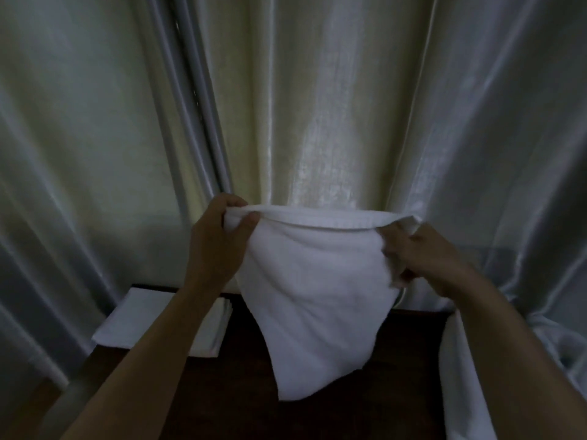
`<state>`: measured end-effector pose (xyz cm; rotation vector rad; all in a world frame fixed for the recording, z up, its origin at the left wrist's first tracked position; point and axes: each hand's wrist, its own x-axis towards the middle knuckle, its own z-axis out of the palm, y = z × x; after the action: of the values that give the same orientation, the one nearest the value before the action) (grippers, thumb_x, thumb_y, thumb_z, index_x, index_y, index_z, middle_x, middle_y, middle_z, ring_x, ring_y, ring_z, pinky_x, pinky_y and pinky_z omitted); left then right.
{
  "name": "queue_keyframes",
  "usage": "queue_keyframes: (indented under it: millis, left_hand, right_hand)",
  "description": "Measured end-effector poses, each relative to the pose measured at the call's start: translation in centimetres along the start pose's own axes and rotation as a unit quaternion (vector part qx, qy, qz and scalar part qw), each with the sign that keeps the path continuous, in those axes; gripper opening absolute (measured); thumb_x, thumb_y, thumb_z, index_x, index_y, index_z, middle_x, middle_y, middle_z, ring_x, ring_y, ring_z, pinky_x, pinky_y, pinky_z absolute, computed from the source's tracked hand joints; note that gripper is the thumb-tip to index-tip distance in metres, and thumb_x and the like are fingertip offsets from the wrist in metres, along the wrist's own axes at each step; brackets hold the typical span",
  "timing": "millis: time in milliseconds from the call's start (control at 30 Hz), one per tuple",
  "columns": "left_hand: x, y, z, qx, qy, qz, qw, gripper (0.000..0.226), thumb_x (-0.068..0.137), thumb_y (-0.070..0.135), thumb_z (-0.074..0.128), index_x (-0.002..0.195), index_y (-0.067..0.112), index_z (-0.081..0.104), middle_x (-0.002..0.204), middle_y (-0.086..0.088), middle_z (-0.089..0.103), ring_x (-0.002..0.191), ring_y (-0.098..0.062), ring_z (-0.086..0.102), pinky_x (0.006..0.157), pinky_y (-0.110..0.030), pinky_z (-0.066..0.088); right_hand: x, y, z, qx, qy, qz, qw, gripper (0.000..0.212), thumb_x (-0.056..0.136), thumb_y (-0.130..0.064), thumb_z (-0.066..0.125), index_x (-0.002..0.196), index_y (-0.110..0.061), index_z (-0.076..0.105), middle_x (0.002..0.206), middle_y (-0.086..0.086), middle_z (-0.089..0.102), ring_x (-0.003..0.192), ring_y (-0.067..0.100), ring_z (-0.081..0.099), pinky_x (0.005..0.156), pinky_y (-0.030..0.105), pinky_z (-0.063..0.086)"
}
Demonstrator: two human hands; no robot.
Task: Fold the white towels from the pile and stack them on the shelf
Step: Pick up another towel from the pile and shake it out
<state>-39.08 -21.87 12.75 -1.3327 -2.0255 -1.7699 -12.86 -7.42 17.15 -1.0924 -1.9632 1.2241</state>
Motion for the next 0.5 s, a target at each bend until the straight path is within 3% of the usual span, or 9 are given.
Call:
queue_keyframes:
  millis: [67, 133, 233, 300, 367, 500]
  left_hand:
    - [0.7, 0.0, -1.0, 0.002, -0.010, 0.016, 1.000, 0.025, 0.092, 0.022, 0.071, 0.114, 0.021, 0.059, 0.097, 0.011, 0.061, 0.080, 0.009, 0.055, 0.065, -0.001, 0.038]
    - [1.4, -0.1, -1.7, 0.002, -0.019, 0.019, 1.000, 0.048, 0.091, 0.020, 0.073, 0.134, 0.016, 0.053, 0.107, 0.003, 0.059, 0.078, 0.001, 0.055, 0.067, 0.000, 0.040]
    - [2.4, -0.6, -2.7, -0.052, -0.044, -0.049, 0.996, 0.062, 0.087, 0.025, 0.078, 0.141, 0.012, 0.048, 0.115, -0.002, 0.060, 0.086, 0.002, 0.059, 0.071, -0.003, 0.048]
    - [3.0, -1.2, -3.4, -0.124, -0.074, -0.089, 0.985, 0.040, 0.080, 0.028, 0.082, 0.115, 0.016, 0.066, 0.101, 0.002, 0.066, 0.083, -0.010, 0.061, 0.074, -0.025, 0.057]
    - [3.2, -2.0, -4.1, -0.175, -0.089, -0.099, 0.976, 0.009, 0.074, 0.022, 0.077, 0.077, 0.025, 0.069, 0.076, 0.007, 0.064, 0.075, -0.016, 0.060, 0.067, -0.035, 0.050]
    - [3.8, -3.4, -4.8, -0.213, -0.072, -0.134, 0.965, 0.005, 0.076, 0.025, 0.081, 0.075, 0.024, 0.076, 0.083, -0.004, 0.071, 0.086, -0.026, 0.067, 0.077, -0.042, 0.055]
  right_hand:
    - [0.0, -0.4, -0.4, 0.004, 0.046, -0.004, 0.999, 0.031, 0.101, -0.033, 0.060, 0.079, -0.012, 0.068, 0.076, 0.012, 0.065, 0.054, 0.021, 0.068, 0.043, 0.033, 0.056]
    - [0.2, -0.7, -0.5, 0.041, 0.082, -0.026, 0.995, 0.022, 0.100, -0.021, 0.063, 0.081, -0.012, 0.068, 0.077, 0.009, 0.065, 0.060, 0.020, 0.067, 0.042, 0.027, 0.054]
    - [0.8, -0.7, -0.1, 0.123, 0.095, -0.061, 0.986, 0.014, 0.098, -0.014, 0.067, 0.089, -0.004, 0.070, 0.082, 0.012, 0.067, 0.068, 0.025, 0.070, 0.052, 0.032, 0.059]
    - [1.1, -0.6, 0.0, 0.157, 0.117, -0.072, 0.978, 0.015, 0.095, -0.017, 0.071, 0.098, -0.002, 0.071, 0.097, 0.018, 0.069, 0.076, 0.030, 0.074, 0.056, 0.034, 0.062]
    - [1.6, -0.4, 0.1, 0.165, 0.136, -0.083, 0.973, 0.018, 0.094, -0.022, 0.073, 0.099, -0.005, 0.071, 0.099, 0.017, 0.068, 0.077, 0.030, 0.073, 0.056, 0.035, 0.061]
    - [2.3, -0.2, 0.1, 0.174, 0.116, -0.091, 0.974, 0.025, 0.100, -0.033, 0.062, 0.092, -0.012, 0.072, 0.089, 0.009, 0.065, 0.070, 0.021, 0.072, 0.059, 0.038, 0.063]
